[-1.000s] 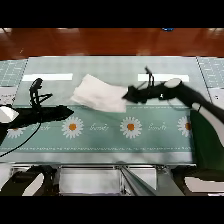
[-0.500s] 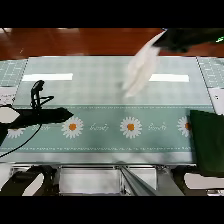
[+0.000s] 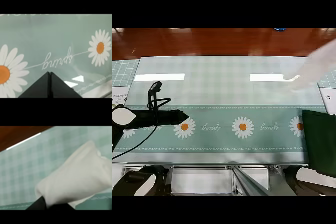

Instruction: Fold the shirts.

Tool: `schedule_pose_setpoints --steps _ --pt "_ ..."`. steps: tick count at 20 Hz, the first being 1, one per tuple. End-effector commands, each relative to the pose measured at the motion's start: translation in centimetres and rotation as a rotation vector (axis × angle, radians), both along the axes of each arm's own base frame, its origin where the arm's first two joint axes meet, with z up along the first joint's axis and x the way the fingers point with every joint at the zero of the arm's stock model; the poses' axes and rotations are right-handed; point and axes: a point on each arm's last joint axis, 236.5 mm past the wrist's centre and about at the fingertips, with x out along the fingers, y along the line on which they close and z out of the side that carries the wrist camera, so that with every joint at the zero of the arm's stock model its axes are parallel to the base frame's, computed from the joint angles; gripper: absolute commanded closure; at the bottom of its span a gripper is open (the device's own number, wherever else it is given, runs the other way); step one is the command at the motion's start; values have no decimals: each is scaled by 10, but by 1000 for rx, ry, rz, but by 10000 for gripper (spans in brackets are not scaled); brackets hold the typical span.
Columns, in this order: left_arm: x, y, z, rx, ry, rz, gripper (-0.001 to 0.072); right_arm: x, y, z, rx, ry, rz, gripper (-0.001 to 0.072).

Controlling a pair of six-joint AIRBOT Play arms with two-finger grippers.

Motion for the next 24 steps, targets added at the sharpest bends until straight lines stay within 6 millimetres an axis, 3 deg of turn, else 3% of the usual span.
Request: schedule_pose_setpoints --steps 1,4,6,10,11,14,16,17,18,21,23,24 --pt "12 -8 7 -8 -62 21 690 -71 -65 -21 -82 206 -196 693" --pt "17 -19 11 -12 -105 10 690 -107 -82 -29 -64 247 -311 693" --pt "21 -21 14 -13 -130 13 690 -141 -87 -52 -45 332 -396 693" --pt "25 -21 16 -16 -144 26 689 -238 -102 -108 -88 587 -617 693" --pt "25 -20 16 -16 -146 27 689 -253 -99 -116 -80 616 -648 693" --pt "35 -18 21 -23 -180 59 689 -271 -88 -134 -89 643 -678 693" --pt "35 -20 22 -33 -179 64 689 -304 -88 -145 -145 745 -745 681" --pt "35 -20 23 -36 -178 65 689 -325 -89 -148 -172 805 -824 538" --pt "36 -20 24 -42 -178 69 689 -337 -86 -151 -191 842 -855 291" --pt "52 -14 32 -47 -239 123 689 -335 -80 -156 -188 841 -814 297" --pt "71 -4 49 -47 -308 174 689 -312 -77 -158 -137 762 -784 304" --pt "81 4 64 -51 -333 198 689 -283 -77 -157 -76 662 -781 315"
